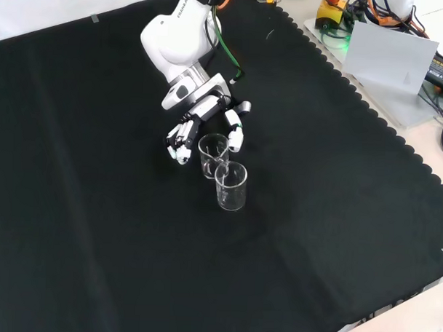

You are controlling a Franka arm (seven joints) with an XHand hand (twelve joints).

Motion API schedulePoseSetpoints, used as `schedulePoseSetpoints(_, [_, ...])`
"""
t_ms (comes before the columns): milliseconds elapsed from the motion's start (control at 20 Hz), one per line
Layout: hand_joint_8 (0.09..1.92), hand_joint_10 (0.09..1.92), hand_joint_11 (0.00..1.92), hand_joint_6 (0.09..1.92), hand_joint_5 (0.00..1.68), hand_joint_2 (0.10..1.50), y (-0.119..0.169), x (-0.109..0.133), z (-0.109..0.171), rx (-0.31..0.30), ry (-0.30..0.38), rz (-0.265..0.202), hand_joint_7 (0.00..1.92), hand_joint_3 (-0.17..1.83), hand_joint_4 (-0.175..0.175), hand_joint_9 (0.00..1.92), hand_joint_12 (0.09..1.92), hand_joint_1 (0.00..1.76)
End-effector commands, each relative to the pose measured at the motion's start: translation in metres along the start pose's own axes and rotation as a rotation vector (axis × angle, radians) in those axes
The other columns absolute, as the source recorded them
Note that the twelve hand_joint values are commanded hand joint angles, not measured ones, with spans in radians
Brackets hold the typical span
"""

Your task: Pick up the beaker on the right.

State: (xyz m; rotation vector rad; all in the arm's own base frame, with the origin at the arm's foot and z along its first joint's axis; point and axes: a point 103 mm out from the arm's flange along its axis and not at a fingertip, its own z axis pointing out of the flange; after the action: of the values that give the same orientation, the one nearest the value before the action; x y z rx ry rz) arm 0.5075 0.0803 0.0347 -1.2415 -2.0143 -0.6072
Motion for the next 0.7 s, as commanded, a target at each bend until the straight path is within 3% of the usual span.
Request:
schedulePoseSetpoints(50, [0.56,0.56,0.0,0.09,0.47,0.53,0.0046,0.0053,0.0025,0.004,-0.013,-0.004,0.36,0.61,-0.023,0.43,1.19,0.84])
schedulePoseSetpoints(700, [0.56,0.56,0.0,0.09,0.52,0.54,0.0055,0.0053,0.0051,0.007,-0.023,0.006,0.4,0.61,-0.021,0.46,1.22,0.85])
